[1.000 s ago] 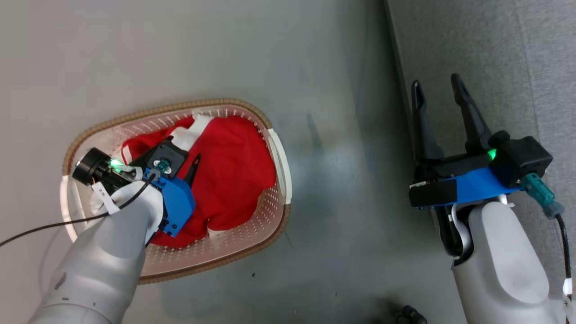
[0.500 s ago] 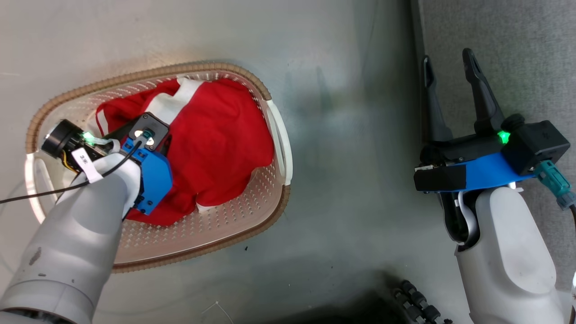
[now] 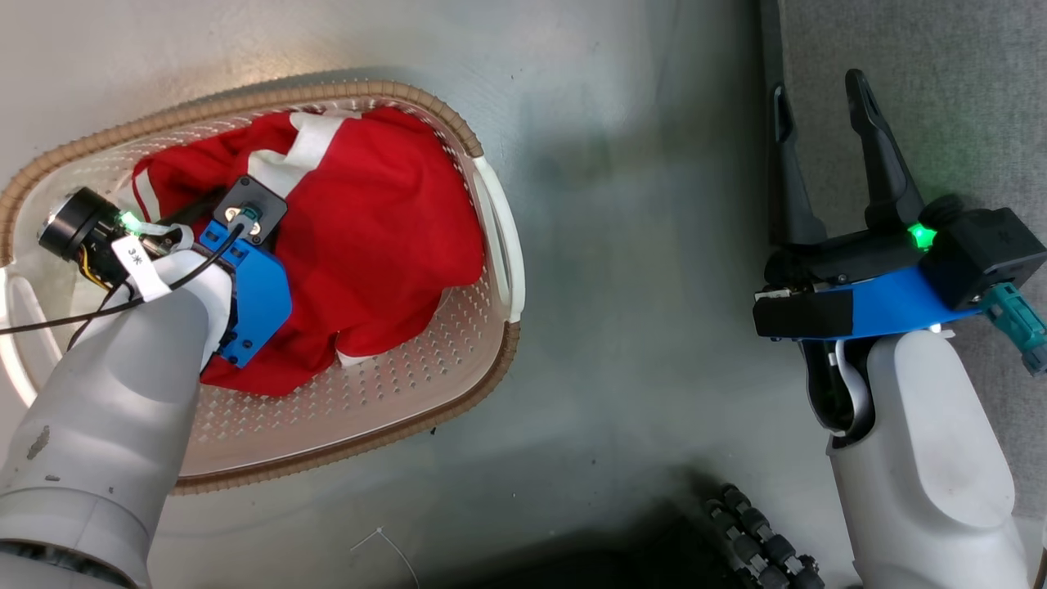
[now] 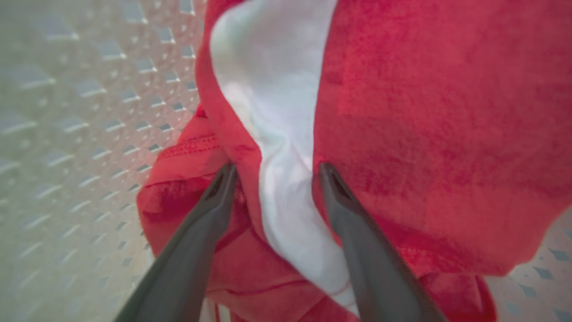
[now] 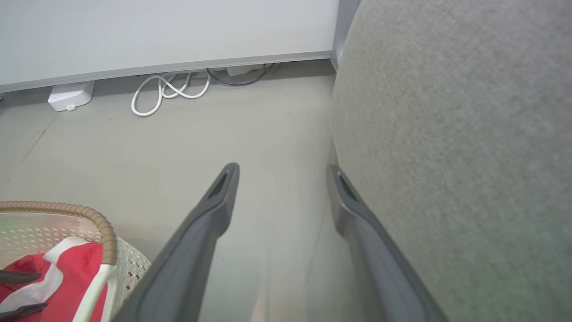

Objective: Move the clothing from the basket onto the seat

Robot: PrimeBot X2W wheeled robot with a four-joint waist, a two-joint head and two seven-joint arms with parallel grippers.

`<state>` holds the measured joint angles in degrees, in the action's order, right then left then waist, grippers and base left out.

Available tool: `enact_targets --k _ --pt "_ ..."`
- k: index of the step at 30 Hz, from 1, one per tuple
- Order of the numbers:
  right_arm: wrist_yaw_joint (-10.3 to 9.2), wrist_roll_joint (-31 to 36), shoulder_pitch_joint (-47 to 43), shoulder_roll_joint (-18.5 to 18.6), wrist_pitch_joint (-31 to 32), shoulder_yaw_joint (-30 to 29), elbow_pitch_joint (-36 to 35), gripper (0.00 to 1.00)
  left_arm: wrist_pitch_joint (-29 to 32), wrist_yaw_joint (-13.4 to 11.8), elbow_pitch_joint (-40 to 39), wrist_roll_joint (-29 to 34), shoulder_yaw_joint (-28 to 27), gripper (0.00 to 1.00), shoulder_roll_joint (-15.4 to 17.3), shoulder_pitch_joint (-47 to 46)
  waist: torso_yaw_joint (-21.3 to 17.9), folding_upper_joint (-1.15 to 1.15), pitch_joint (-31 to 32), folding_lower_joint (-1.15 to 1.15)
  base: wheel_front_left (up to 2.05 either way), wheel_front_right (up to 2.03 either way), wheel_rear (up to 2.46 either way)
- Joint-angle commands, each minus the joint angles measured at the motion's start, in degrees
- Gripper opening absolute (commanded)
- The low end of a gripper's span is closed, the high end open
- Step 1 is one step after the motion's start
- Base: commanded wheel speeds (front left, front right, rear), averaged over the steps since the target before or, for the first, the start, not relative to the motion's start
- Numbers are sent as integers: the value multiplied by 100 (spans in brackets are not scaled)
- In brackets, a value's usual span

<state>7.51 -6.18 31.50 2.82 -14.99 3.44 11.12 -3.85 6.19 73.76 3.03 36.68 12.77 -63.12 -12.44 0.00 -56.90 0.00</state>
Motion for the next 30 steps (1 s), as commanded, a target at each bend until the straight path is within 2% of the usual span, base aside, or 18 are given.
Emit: enact_targets --k 1,15,16,17,23,30 --pt "-4 -54 104 12 -30 13 -33 100 36 -33 14 13 33 100 11 -75 -12 0 -59 0 0 0 0" --pt "-4 -45 89 12 -30 -5 -128 100 397 -140 22 102 343 100 -103 -161 -7 0 -231 0 0 0 0" --pt "-4 -39 82 12 -30 -11 -134 100 431 -141 22 107 360 38 -112 -168 0 0 -236 0 0 0 0" --pt "-4 -33 75 12 -30 -17 -136 100 443 -153 21 104 372 0 -132 -174 7 0 -238 0 0 0 0" --pt "-4 9 52 12 -30 -26 -103 100 621 -222 21 79 468 0 -312 -180 55 0 -174 0 0 0 0" --pt "-4 51 -15 12 -30 -24 -11 100 507 -305 18 -44 507 0 -601 -46 130 0 95 0 0 0 0"
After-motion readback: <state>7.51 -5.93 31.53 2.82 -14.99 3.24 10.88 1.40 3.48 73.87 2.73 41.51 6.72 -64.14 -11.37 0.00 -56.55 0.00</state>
